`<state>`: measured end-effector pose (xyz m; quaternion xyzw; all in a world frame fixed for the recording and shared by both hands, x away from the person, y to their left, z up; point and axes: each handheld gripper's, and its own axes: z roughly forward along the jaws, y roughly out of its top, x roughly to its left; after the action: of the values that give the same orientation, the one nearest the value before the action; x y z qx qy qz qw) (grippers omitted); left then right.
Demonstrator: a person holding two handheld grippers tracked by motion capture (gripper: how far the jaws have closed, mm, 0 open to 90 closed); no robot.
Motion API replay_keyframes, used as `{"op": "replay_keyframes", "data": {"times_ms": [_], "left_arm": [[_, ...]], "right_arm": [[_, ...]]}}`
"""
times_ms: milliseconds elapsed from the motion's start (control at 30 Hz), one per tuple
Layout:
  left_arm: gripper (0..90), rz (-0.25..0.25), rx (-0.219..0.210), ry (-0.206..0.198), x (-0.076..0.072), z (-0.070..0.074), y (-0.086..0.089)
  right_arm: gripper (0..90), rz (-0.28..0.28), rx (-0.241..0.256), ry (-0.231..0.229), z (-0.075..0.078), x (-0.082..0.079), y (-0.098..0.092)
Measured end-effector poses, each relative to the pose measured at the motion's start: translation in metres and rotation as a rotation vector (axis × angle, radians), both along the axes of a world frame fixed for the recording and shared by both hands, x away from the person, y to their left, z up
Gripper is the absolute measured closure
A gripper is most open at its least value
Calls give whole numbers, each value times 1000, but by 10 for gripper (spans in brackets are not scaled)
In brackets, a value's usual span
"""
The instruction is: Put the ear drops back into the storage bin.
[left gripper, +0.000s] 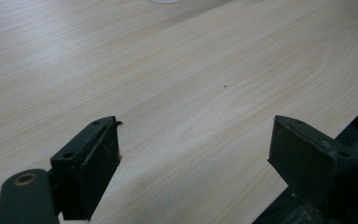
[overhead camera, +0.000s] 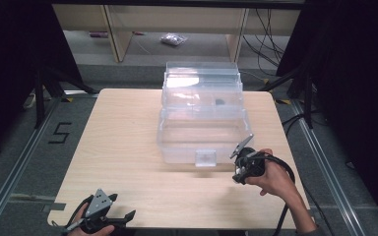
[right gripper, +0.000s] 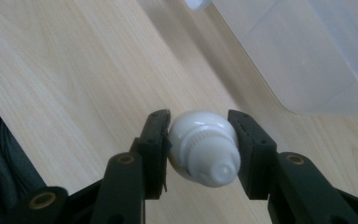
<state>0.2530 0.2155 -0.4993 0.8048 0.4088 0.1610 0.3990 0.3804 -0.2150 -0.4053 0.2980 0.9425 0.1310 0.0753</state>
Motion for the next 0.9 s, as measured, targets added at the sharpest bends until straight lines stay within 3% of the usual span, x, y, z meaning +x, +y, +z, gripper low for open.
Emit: {"op": "replay_keyframes", "data": {"times_ms": [133, 200, 433, 467, 900], "left_arm": [[156, 1, -21, 1, -1, 0, -1], [156, 1, 0, 5, 0, 0, 0], [156, 1, -1, 2, 0, 1, 0], [156, 8, -33, 2, -1, 0, -2], [156, 4, -3, -3, 0, 0, 0]], "right_arm": [[603, 4, 4, 10, 6, 1, 0], [603, 10, 1, 5, 10, 2, -1], [603, 32, -6, -9, 23, 5, 0], [603, 28, -7, -8, 24, 5, 0], [603, 36, -13, -9, 45, 17, 3]]}}
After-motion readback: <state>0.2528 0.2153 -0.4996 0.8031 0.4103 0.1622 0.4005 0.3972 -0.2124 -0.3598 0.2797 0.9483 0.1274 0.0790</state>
